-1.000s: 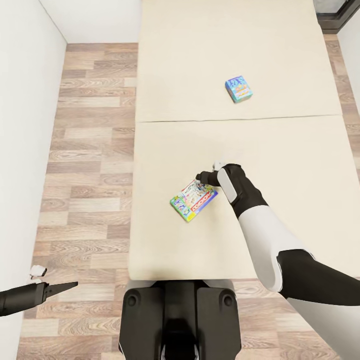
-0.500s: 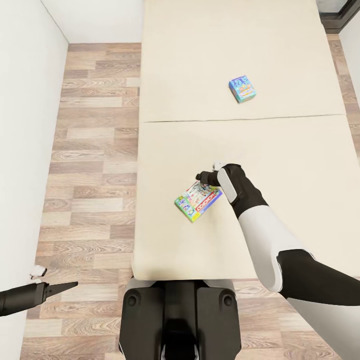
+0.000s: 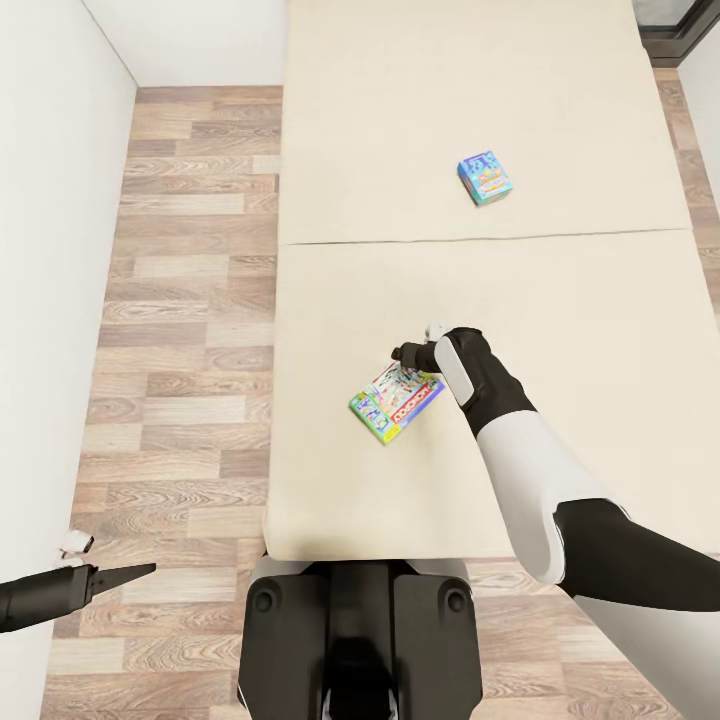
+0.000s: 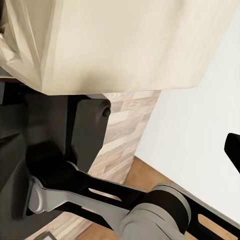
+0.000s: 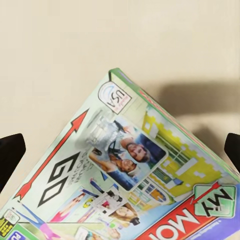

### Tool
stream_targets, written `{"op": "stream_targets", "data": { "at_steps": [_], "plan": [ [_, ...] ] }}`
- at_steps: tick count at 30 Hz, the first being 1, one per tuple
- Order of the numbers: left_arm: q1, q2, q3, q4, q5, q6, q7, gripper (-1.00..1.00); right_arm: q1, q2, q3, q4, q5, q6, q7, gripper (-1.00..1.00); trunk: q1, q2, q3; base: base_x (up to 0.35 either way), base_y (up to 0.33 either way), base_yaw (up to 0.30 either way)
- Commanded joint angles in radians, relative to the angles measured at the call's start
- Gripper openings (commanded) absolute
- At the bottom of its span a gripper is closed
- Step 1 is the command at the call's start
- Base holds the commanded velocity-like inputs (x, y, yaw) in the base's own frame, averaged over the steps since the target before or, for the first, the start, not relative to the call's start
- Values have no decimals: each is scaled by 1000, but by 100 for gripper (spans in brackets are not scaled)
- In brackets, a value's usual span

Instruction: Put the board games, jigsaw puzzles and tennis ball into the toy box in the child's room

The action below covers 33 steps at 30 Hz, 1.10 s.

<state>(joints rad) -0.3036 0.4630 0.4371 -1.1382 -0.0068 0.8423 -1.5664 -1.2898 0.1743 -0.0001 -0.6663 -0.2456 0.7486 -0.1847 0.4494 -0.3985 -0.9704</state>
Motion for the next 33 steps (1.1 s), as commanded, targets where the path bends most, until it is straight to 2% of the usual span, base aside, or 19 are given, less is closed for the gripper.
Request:
{"op": "stream_targets", "data": {
  "at_steps": [1,6,9,14,33],
  "plan": [
    [0,0,0,0,-1,11,-4,100,0,0,0,-1,-11,3,-9,100,1,-2,-1,0,0,0],
    [0,0,0,0,-1,12,-4,100,0,0,0,-1,-11,3,4,100,1,-2,-1,0,30,0],
    [0,-1,-1,0,0,11,-4,100,1,0,0,-1,-11,3,44,100,1,-2,-1,0,24,0],
    [0,-1,-2,0,-1,11,-4,100,1,0,0,-1,-11,2,68,100,1,-2,-1,0,7,0],
    [0,-1,-2,-1,-1,11,-4,100,0,0,2,-1,-7,1,73,100,1,-2,-1,0,0,0]
  ]
}}
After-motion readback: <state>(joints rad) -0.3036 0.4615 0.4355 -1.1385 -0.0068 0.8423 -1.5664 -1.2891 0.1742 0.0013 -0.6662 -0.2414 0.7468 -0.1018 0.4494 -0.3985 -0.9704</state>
